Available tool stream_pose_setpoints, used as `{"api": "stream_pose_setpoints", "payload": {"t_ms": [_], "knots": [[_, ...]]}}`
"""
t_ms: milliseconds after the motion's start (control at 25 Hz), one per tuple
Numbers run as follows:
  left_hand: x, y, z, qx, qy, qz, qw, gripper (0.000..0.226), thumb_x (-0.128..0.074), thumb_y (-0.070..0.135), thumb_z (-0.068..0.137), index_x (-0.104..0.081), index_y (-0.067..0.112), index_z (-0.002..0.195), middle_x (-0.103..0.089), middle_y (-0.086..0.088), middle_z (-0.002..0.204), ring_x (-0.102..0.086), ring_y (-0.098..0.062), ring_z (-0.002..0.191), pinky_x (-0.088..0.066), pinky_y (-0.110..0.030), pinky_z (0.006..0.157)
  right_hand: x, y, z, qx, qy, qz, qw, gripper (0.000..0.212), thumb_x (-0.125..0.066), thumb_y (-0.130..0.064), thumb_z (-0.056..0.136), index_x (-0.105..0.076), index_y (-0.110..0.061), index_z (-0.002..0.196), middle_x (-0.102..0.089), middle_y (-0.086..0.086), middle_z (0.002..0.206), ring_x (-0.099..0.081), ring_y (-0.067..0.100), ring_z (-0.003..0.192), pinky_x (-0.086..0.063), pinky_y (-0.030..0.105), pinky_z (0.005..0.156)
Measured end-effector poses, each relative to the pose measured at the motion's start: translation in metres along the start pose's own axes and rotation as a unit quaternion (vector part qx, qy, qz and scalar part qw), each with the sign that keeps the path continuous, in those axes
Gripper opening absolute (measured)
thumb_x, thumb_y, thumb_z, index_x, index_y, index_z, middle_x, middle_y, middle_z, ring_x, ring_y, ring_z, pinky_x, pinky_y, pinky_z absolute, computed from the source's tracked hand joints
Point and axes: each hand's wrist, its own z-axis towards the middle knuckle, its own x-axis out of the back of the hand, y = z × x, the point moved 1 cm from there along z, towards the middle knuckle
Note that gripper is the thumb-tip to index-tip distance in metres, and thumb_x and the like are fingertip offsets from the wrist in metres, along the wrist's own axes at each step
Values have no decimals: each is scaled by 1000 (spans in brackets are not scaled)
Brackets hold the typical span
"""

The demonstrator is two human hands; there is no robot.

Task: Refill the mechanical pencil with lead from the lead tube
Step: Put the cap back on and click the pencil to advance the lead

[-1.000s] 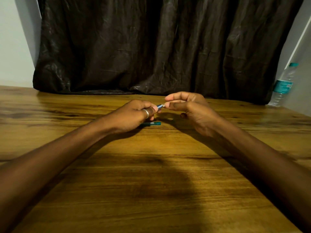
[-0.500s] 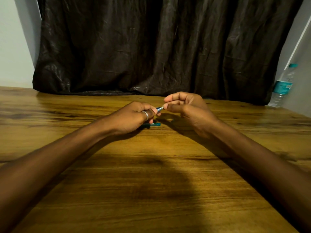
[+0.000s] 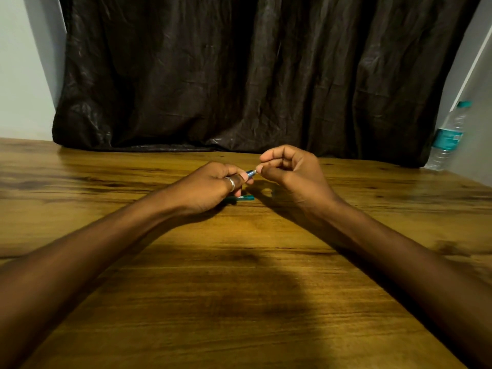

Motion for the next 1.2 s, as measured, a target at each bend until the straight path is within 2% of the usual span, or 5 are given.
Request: {"api": "stream_pose_setpoints", "payload": {"t_ms": [200,400,720,960,1200], "knots": [[-2,0,0,17,1,-65,998,27,-44,20,108,-68,9,108,-55,3,64,-39,0,38,-30,-16,36,-5,0,-1,5,26,15,1000,20,-71,4,87,-69,-15,94,-74,13,89,-73,16,82,-55,20,67],[1,-1,-1,5,-7,3,1000,37,-45,24,107,-62,-8,113,-51,-16,80,-36,-13,48,-27,-23,40,-6,-2,-2,-41,-3,47,998,18,-69,7,87,-67,-8,97,-72,29,95,-71,28,84,-58,26,69],[3,-1,-3,-12,-15,23,1000,36,-45,26,107,-62,-5,108,-52,-16,79,-37,-14,49,-27,-25,43,-4,-1,1,-44,-28,58,997,21,-71,8,85,-68,-12,93,-75,5,77,-75,21,79,-57,25,67],[2,0,-3,-8,-8,16,1000,32,-45,23,107,-66,0,112,-52,-13,75,-41,-5,45,-32,-19,42,-4,-2,-1,-40,-16,33,999,19,-70,8,86,-68,-10,93,-72,11,82,-72,23,80,-57,27,69],[3,0,1,-8,-11,14,1000,25,-46,26,107,-70,20,111,-57,4,72,-52,-14,73,-41,-26,71,12,0,11,0,48,-54,997,10,-71,-7,89,-74,-16,91,-76,1,84,-65,-1,72,-52,17,69]]}}
